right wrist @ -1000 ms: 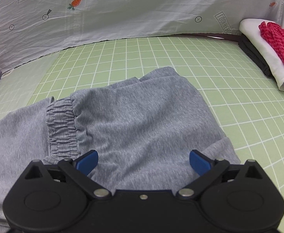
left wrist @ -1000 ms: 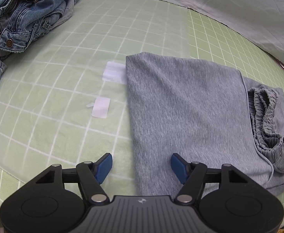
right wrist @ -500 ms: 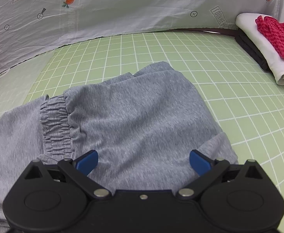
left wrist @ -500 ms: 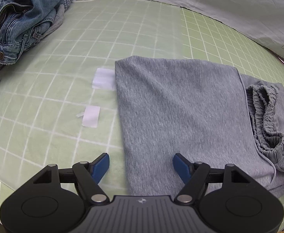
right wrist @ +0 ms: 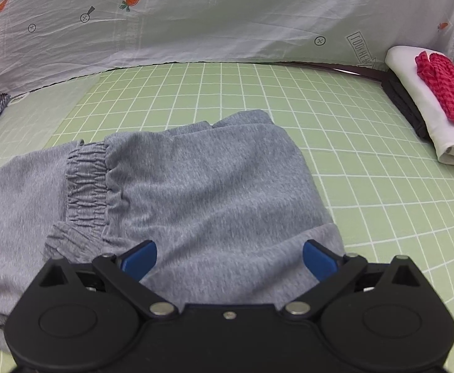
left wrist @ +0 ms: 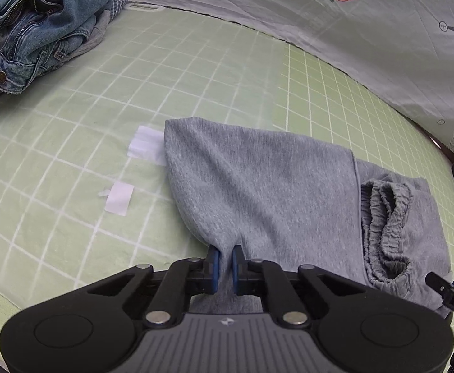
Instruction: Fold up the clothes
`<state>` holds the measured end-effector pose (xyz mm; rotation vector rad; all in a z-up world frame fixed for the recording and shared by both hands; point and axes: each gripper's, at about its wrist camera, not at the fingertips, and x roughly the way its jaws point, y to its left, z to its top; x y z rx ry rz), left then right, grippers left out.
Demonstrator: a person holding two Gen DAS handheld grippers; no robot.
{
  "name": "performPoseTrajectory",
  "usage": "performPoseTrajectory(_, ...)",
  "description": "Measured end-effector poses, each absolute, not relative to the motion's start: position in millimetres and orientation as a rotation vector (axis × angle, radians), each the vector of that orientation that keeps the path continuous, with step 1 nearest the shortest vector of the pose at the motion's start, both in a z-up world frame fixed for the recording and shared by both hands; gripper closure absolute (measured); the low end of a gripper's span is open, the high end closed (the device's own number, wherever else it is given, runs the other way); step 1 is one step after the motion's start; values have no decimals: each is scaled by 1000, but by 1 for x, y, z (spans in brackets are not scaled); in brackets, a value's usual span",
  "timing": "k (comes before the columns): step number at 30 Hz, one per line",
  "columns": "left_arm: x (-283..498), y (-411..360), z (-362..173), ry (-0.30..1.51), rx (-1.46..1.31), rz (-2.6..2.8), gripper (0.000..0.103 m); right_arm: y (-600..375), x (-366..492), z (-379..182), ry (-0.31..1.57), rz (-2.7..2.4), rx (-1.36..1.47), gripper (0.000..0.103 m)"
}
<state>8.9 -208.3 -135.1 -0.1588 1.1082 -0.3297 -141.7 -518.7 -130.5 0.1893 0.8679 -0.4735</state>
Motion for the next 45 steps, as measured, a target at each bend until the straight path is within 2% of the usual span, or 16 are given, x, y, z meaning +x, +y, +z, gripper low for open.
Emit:
performPoseTrajectory(6, -2, -250, -95, 1026, -229, -400, 98, -561, -162, -124, 868, -502, 212, 1)
performPoseTrajectory(16, -25, -366, -53, 967, -235, -572, 99, -640, -203, -123, 870, -537, 261, 1)
performPoseTrajectory(22, -43, -451, -54, 968, -156, -724, 99, -673, -230, -128, 879, -562, 295, 1)
performPoseTrajectory(24, -47, -477, -69, 1002, -119, -753, 98, -681, -239, -130, 883, -567, 301, 1)
performPoseTrajectory(29, -49, -520, -145, 1222, -51, -730, 90, -691, -253, -137, 899, -570, 319, 1)
performPoseTrajectory(32, -54, -515, -165, 1251, -39, -721, 88, -693, -257, -137, 893, -573, 323, 1)
performPoseTrajectory(33, -55, -512, -161, 1247, -46, -724, 87, -694, -258, -136, 889, -576, 324, 1)
performPoseTrajectory(37, -56, -500, -129, 1172, -79, -740, 64, -691, -255, -134, 876, -570, 340, 1)
performPoseTrajectory(45, -50, -442, -78, 1026, -138, -717, 49, -665, -218, -123, 814, -468, 329, 1)
